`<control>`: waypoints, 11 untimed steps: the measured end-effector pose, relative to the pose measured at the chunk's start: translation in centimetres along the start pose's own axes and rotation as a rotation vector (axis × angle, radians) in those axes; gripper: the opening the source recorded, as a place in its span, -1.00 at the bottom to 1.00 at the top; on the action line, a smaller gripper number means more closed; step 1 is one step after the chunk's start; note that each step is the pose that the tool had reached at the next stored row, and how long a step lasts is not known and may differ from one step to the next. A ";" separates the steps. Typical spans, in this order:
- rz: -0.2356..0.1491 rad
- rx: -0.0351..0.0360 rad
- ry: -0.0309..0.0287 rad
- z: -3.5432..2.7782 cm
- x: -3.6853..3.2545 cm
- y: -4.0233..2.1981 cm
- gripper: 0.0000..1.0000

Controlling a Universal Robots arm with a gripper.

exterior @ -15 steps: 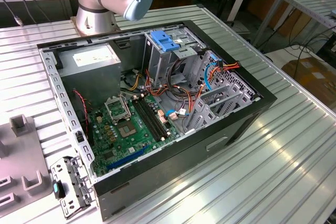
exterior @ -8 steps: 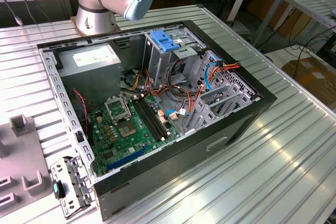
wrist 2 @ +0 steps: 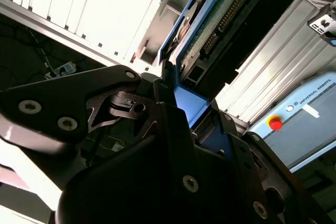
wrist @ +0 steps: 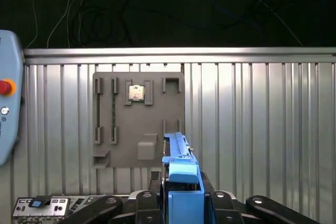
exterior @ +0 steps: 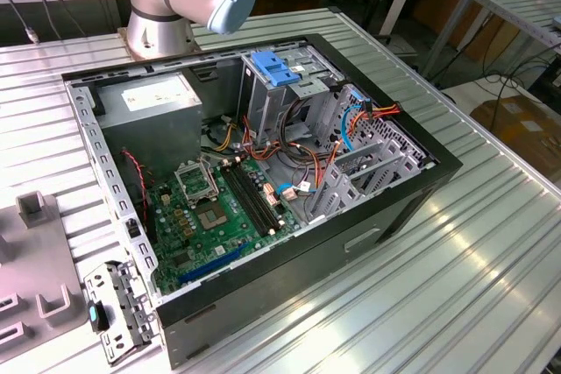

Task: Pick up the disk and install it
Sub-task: 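Pick up the disk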

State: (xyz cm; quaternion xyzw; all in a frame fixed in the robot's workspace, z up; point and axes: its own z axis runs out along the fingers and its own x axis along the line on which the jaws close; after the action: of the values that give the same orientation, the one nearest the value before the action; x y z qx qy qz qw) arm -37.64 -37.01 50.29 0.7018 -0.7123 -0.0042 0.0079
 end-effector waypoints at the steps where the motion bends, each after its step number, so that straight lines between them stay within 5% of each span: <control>1: 0.000 -0.0001 0.0000 0.00 0.00 -0.14 -0.26; 11: 0.000 -0.0001 0.0000 -0.04 -0.03 -2.05 -0.26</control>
State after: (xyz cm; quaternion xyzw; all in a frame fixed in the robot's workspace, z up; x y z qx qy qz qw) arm -35.60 -37.01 50.29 0.7018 -0.7123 -0.0042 0.0079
